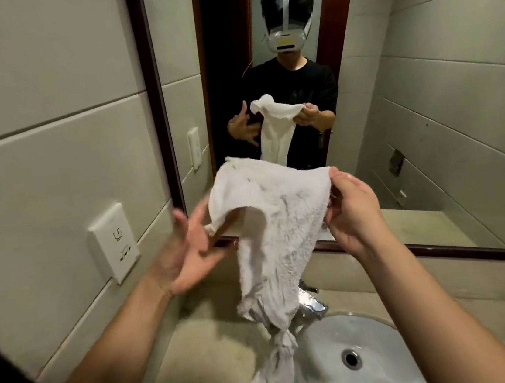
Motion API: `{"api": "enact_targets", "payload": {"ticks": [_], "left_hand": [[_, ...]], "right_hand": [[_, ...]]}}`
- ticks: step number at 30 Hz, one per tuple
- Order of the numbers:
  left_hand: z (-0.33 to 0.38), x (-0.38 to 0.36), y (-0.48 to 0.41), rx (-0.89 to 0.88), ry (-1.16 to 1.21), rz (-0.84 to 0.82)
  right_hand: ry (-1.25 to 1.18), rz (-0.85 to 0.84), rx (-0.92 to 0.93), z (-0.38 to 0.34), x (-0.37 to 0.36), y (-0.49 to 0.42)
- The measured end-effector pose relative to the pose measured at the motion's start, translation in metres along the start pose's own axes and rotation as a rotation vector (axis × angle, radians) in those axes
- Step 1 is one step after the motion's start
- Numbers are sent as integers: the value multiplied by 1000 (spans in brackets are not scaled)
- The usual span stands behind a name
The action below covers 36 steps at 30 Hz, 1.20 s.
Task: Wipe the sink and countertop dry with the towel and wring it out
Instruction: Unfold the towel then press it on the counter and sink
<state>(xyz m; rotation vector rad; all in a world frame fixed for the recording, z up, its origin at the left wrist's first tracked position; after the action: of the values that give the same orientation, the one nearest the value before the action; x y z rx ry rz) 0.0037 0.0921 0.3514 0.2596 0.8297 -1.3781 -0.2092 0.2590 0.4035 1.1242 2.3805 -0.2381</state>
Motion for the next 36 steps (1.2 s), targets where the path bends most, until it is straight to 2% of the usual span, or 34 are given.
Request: {"api": "enact_targets", "payload": {"ticks": [2,3,6,7,9,11,12,14,15,16,17,19,22,25,29,30,34,36], "left_hand": [[-56,27,24,173,-191,126],[-80,31,33,239,-333,135],[-91,18,24,222,-606,221],[-86,16,17,182,-585,307],[-70,18,4,14,-368,459],[-58,17,5,-114,-138,407],[-59,17,12,-92,-158,388],[-74,19,28,103,-590,428],[-86,21,35,194,-735,476],[-98,25,37,207,-761,570],[-107,23,35,181,-720,628],[-111,18,23,135,-608,676],[-99,20,7,180,-540,733],[-82,23,1,190,-531,715],[-90,26,34,165,-259,628],[-102,30,49,168,-266,624],[-123,55,82,140,-594,756],[-101,65,76,56,-526,832]], "right_hand": [[-6,24,-29,3,2,-6],[20,38,-53,7,5,-8],[94,71,-134,22,21,-14],[75,86,-144,21,25,-15],[-50,89,-129,9,31,-17],[-213,-6,-77,-8,34,-13],[-183,-47,-54,-10,38,-7],[142,-6,-117,21,52,18],[343,4,-236,53,60,37],[481,-58,-353,88,63,57],[508,-132,-453,119,60,72],[460,-124,-518,157,53,82],[530,-53,-392,158,44,71],[629,-115,-319,147,42,70],[496,-49,-252,138,42,63],[469,-57,-258,139,41,61],[398,-37,-332,144,46,56],[409,46,-317,139,57,49]]}}
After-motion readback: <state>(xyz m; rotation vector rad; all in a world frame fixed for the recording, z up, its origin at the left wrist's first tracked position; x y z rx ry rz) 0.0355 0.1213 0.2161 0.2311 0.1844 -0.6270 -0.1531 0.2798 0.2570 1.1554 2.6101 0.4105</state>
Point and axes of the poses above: each hand's wrist, its own y-axis away from the middle knuckle, its own x-axis out of the back of the hand, z = x × y, the point moved 2 cm from there along -y, towards the middle knuckle, and after that the axes turned 7 degrees about -x, right-handed, at the moved point
